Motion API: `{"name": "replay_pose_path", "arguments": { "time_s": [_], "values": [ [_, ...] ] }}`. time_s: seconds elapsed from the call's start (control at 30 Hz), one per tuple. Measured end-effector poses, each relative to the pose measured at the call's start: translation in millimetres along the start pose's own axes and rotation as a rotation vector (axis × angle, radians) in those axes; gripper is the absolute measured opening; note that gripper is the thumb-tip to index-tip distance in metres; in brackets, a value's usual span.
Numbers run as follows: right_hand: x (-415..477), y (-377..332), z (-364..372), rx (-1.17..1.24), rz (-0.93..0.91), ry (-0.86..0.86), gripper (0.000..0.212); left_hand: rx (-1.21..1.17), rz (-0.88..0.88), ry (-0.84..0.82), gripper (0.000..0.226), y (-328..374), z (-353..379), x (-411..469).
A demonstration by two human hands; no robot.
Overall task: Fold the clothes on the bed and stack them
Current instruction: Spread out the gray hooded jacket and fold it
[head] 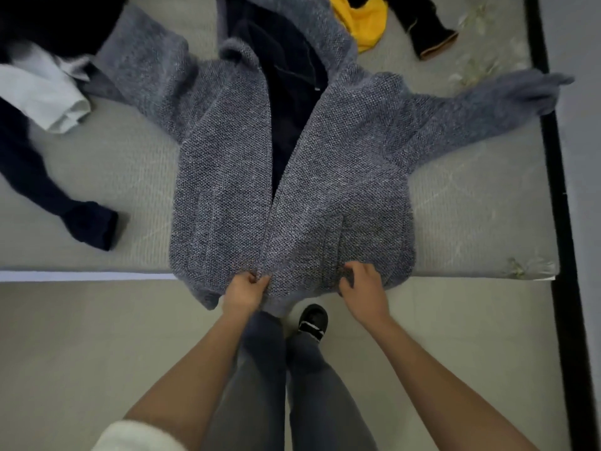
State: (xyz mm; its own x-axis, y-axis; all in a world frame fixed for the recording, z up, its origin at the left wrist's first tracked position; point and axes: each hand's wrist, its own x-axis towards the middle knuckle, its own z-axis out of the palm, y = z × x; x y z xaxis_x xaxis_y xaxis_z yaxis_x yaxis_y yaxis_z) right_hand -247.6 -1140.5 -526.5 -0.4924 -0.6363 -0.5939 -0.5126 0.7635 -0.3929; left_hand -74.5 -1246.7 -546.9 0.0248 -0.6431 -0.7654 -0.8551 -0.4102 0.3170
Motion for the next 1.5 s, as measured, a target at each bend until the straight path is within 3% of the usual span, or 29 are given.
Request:
{"name": "replay_pose_path", "arguments": {
  "time_s": [0.1, 0.2, 0.4, 0.7, 0.9, 1.03, 1.17, 1.23, 1.3, 1.4, 1.5],
  "values": [
    [5, -1, -6, -0.041, -0.003, -0.008, 0.036, 0.230, -0.020, -0.090, 0.031, 7, -1, 7],
    [11, -5, -13, -0.082, -0.025, -0.009, 0.037, 0.362, 0.058, 0.038, 0.034, 15, -7, 4],
    [41, -41, -42, -0.108, -0.140, 0.051, 0.034, 0.153, 0.145, 0.238, 0.038, 40, -53, 23],
    [141, -176, -68, 0.010, -0.226, 0.175, 0.035, 0.030, 0.181, 0.447, 0.050, 78, -149, 112],
    [217, -271, -70, 0.037, -0.222, 0.229, 0.053, -0.465, 0.089, 0.402, 0.073, 125, -212, 211],
    [262, -308, -67, -0.148, -0.183, 0.308, 0.059, -0.631, 0.182, 0.429, 0.084, 146, -241, 248],
    [291, -320, -75, -0.314, -0.188, 0.312, 0.041, -0.982, 0.095, 0.501, 0.075, 162, -272, 267],
    [303, -314, -92, -0.238, -0.123, 0.439, 0.021, -1.265, 0.031, 0.464, 0.042, 169, -292, 268],
    [315, -302, -116, -0.014, 0.097, 0.503, 0.026, -1.391, -0.064, 0.341, 0.009, 174, -313, 259],
    [314, -283, -135, 0.010, 0.286, 0.351, 0.026, -1.344, -0.138, 0.042, 0.026, 176, -332, 240],
    [299, -297, -131, -0.182, 0.130, 0.356, 0.047, -1.331, -0.242, -0.132, 0.030, 164, -320, 223]
  ]
}}
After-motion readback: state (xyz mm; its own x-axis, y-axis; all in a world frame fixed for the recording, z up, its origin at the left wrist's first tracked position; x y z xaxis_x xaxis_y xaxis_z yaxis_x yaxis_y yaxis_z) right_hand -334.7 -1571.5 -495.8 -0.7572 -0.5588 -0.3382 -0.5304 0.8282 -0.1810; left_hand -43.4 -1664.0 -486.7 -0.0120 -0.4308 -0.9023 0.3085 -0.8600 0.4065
